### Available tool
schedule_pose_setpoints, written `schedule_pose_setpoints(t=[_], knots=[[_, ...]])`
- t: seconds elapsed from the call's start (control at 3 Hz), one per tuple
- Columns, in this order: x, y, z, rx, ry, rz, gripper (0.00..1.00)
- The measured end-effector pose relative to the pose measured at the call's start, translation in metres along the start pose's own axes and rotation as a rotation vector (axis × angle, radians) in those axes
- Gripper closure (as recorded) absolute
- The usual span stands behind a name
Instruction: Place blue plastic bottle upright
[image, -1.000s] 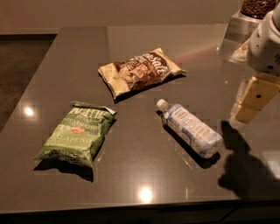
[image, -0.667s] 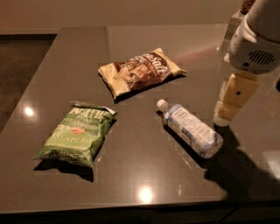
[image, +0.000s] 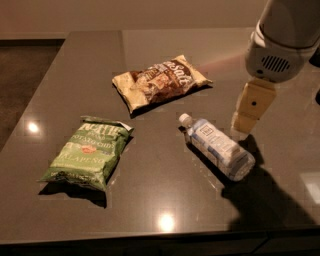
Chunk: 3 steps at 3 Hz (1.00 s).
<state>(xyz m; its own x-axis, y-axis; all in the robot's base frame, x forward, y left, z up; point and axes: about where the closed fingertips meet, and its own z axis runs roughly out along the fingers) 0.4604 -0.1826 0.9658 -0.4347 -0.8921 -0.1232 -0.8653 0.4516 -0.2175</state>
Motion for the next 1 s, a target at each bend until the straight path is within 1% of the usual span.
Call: schedule_pose_setpoints(t=[0.33,0.67,1.0], knots=[[-0.003,-0.002,0.001,-0.004,0.002,0.001,0.0],[-0.024,0.005,0.011,-0.092,-0.004,0.083,0.0],[-0.039,0.007,0.02,-0.142,-0.003,0.191,0.0]])
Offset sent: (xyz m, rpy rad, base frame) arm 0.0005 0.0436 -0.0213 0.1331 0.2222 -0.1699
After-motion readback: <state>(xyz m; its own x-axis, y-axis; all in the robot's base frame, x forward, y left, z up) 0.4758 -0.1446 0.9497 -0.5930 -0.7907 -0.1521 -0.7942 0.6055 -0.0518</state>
